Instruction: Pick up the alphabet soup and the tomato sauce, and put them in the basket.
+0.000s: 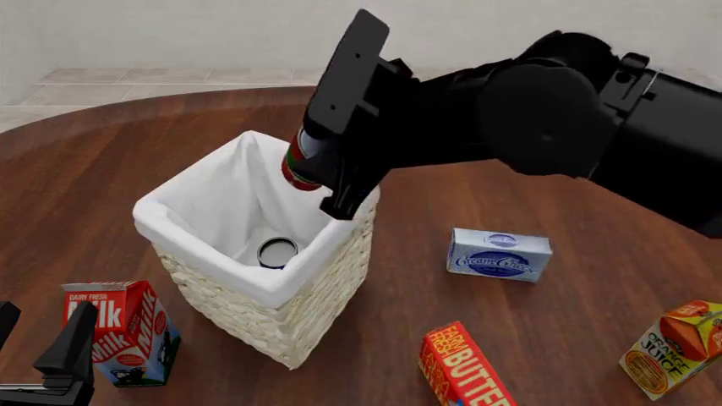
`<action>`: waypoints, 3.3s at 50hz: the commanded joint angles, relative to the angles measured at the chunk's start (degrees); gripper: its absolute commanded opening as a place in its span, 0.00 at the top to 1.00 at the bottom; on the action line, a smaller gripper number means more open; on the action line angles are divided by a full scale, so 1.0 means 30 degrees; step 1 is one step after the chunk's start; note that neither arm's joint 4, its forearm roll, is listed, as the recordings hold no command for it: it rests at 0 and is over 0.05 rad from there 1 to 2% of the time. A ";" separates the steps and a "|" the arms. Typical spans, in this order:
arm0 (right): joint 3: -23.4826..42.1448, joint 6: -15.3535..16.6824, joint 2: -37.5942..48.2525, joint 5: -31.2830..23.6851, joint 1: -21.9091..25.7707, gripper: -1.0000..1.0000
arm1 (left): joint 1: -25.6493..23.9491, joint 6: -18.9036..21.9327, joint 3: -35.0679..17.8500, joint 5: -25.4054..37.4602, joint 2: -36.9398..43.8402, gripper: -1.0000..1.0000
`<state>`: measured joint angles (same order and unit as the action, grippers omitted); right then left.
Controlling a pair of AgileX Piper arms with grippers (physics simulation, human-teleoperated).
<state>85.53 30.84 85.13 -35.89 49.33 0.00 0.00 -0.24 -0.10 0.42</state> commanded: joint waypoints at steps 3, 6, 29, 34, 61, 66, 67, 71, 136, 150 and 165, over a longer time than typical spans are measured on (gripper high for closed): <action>0.0113 -0.0603 0.0773 0.0550 -0.0116 1.00 | 0.0000 0.0000 0.0000 0.0000 0.0000 0.00; 0.0195 -0.0666 0.1055 0.0670 -0.0196 1.00 | 0.0000 0.0000 0.0000 0.0000 0.0000 0.00; 0.0156 -0.1114 0.2225 0.1222 -0.0369 1.00 | 0.0000 0.0000 0.0000 0.0000 0.0000 0.00; 0.0237 -0.1148 0.2420 0.1210 -0.0470 1.00 | 0.0000 0.0000 0.0000 0.0000 0.0000 0.00; 0.0192 -0.1426 0.3599 0.2055 -0.0854 1.00 | 0.0000 0.0000 0.0000 0.0000 0.0000 0.00; 0.0345 -0.1319 0.3941 0.2285 -0.1080 1.00 | 0.0000 0.0000 0.0000 0.0000 0.0000 0.00; 0.0305 -0.1332 0.3942 0.2341 -0.1054 1.00 | 0.0000 0.0000 0.0000 0.0000 0.0000 0.00; 0.0454 -0.1336 0.4163 0.2472 -0.1144 1.00 | 0.0000 0.0000 0.0000 0.0000 0.0000 0.00; 0.1207 -0.1422 0.6000 0.2981 -0.1480 0.00 | 0.0000 0.0000 0.0000 0.0000 0.0000 0.00; 0.1445 -0.1403 0.5891 0.2797 -0.1477 0.00 | 0.0000 0.0000 0.0000 0.0000 0.0000 0.00; 0.1649 -0.1232 0.5331 0.2348 -0.1365 0.00 | 0.0000 0.0000 0.0000 0.0000 0.0000 0.00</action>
<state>90.14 26.94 102.05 -28.14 45.05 0.00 0.00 -0.24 -0.10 0.42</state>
